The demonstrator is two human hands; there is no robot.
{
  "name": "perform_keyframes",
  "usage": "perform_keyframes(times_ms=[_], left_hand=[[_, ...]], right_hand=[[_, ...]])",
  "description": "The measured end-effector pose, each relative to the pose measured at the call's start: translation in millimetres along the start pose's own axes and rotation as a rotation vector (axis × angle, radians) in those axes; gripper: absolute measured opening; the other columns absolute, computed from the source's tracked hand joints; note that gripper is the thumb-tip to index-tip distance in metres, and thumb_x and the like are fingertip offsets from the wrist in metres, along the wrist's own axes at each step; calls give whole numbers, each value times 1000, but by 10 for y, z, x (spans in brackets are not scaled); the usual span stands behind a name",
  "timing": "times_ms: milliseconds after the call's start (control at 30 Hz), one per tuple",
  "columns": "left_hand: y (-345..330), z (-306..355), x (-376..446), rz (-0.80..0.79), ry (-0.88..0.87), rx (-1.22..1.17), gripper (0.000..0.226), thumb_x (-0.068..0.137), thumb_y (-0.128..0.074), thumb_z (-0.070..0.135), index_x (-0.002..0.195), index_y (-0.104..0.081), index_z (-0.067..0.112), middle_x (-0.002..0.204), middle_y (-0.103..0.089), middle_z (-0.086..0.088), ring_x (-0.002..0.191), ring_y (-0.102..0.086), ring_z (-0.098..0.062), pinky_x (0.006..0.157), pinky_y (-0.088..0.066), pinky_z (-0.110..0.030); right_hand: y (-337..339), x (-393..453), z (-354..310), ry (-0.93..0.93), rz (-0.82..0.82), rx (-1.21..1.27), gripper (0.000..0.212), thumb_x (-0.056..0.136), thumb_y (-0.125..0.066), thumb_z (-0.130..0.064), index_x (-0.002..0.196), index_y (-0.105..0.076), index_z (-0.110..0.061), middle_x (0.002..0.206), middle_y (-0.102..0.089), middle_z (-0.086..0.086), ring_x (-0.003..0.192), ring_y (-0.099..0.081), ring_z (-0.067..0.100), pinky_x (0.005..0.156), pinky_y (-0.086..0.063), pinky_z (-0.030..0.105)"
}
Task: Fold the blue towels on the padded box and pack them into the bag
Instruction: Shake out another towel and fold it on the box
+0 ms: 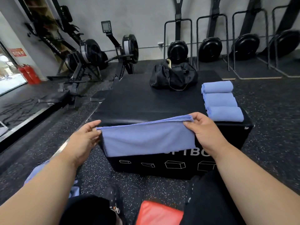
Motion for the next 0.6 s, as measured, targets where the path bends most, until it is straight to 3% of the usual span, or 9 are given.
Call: perform_keyframes(times_ms=[133,333,500,600], left_hand=[[-230,-277,379,3,32,19,40,103,-51,-6,130,-64,21,84,-51,0,83,-55,-13,84,-47,-28],[-548,-405,1025,-9,-17,44,39,101,-55,-5,117,-73,25,85,-49,-1,77,-47,-10,71,-37,-25],[-855,-185,1693,-22,-111,98,36,101,-55,-6,115,-69,24,74,-59,10,63,-54,-2,59,-43,-16],[-1002,-166,2273,15,-138,265,34,100,-58,-3,117,-67,25,95,-72,0,67,-64,-3,61,-48,-15]], right_hand=[[140,238,261,-40,41,-25,8,100,-68,-6,101,-65,-13,96,-77,0,87,-67,11,80,-50,29],[317,802,410,-18,117,-123,35,102,-62,-3,123,-66,-31,106,-79,-1,94,-70,12,91,-55,33],[385,1570,333,115,230,-296,40,100,-65,-11,124,-66,-43,87,-65,-7,75,-53,8,77,-47,26],[390,2115,477,93,298,-398,42,97,-66,-16,131,-64,-42,85,-65,-22,74,-58,2,78,-48,24]])
Point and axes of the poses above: each hand's wrist, its own x-axis towards the middle knuckle, its own y-axis out of the back of the hand, z = x × y, the point moved 3 cm from there along x, towards the middle knuckle
